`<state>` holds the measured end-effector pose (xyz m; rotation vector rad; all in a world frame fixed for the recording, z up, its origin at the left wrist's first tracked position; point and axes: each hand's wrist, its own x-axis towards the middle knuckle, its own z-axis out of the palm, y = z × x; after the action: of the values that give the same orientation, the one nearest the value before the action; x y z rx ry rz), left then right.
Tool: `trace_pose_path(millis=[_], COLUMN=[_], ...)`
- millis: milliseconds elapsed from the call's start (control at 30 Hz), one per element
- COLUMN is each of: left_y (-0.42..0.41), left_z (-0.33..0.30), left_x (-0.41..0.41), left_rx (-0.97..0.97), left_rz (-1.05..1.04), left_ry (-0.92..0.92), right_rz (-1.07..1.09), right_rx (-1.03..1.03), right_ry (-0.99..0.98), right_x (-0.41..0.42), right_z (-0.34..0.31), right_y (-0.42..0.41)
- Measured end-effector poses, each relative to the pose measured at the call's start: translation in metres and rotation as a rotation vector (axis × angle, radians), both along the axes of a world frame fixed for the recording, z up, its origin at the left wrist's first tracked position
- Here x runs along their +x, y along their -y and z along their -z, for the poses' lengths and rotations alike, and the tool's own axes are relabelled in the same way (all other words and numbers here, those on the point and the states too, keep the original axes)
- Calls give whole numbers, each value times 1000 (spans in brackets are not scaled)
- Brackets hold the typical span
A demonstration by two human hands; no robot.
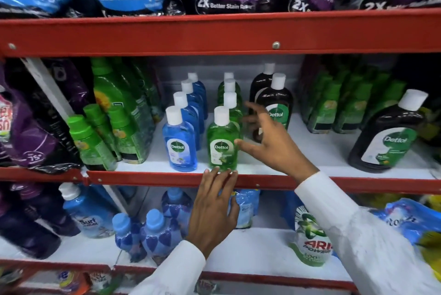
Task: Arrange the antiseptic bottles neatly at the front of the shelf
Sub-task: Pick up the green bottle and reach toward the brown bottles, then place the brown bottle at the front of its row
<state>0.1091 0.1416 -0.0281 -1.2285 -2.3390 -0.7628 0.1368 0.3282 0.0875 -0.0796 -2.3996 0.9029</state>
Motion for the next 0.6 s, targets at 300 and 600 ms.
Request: trace_pose_path(millis=[300,600], left_y=[-51,-58], left_z=[1,6], left_x=[8,12], left_rx=[154,249], left_rz=[66,12], left_ry=[-8,81], right_rz=[722,1055], right_rx=[-235,-285], right_ry=[-650,-363], right_x=[100,115], right_z=[57,67], right_y=[-74,-148])
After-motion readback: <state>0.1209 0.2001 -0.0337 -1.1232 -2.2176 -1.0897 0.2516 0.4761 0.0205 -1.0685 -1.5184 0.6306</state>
